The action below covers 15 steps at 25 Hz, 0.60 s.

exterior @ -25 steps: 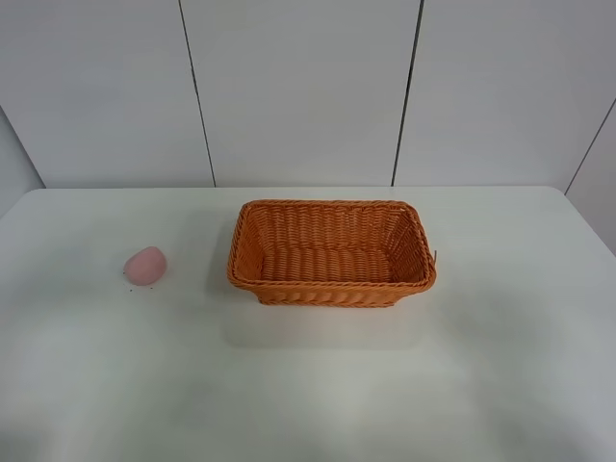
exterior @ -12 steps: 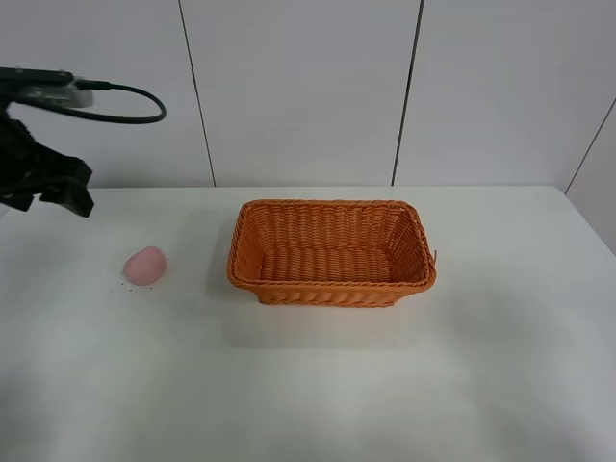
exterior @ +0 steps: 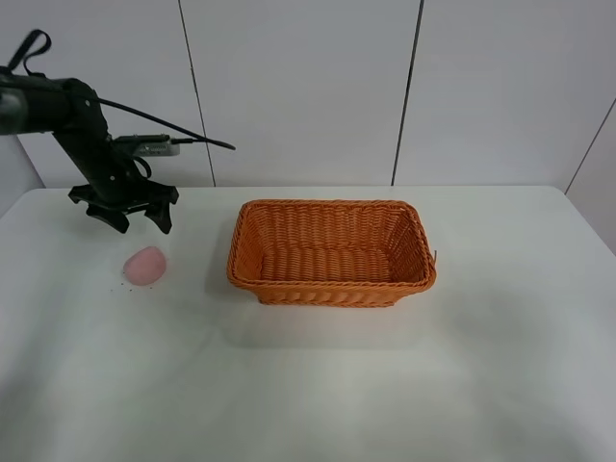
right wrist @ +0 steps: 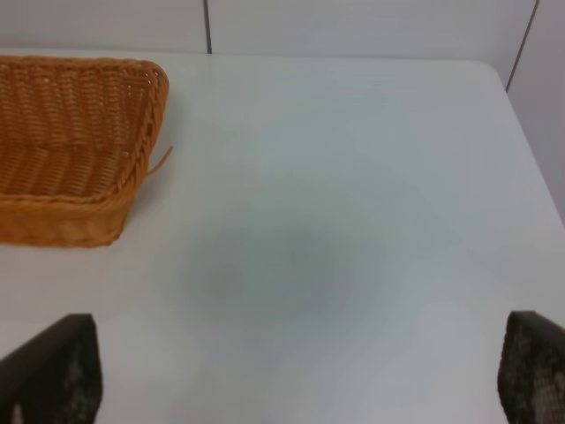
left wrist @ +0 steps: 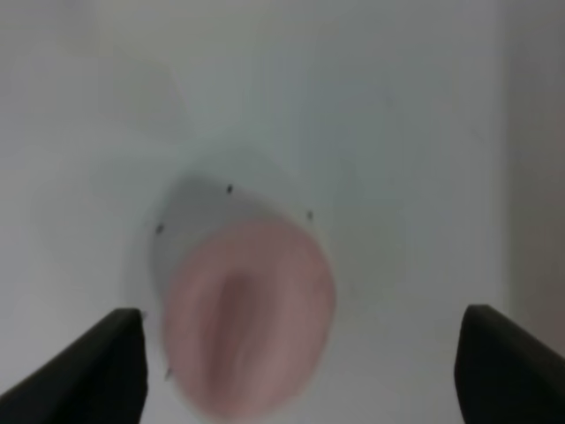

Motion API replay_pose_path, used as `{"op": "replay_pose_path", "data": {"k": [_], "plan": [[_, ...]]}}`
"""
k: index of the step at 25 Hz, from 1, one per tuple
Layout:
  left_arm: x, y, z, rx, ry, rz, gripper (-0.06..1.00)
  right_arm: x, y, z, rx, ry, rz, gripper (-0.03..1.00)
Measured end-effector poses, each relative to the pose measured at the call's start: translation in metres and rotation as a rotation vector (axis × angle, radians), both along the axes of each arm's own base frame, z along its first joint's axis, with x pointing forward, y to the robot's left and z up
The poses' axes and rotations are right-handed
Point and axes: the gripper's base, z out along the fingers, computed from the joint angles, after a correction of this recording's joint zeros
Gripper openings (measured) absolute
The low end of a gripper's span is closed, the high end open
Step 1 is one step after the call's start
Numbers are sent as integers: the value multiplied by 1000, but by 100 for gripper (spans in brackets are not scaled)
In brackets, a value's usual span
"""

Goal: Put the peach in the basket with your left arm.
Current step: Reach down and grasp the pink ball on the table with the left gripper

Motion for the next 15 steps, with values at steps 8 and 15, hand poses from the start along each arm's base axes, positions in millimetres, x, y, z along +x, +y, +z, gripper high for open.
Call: {"op": "replay_pose_path", "data": {"k": [8,15], "plan": [[4,4,-45,56,96,-25,74,0,0,0,0,0,0,69],[2,5,-58,62,143,-27,69,0,0,0,0,0,0,69]]}}
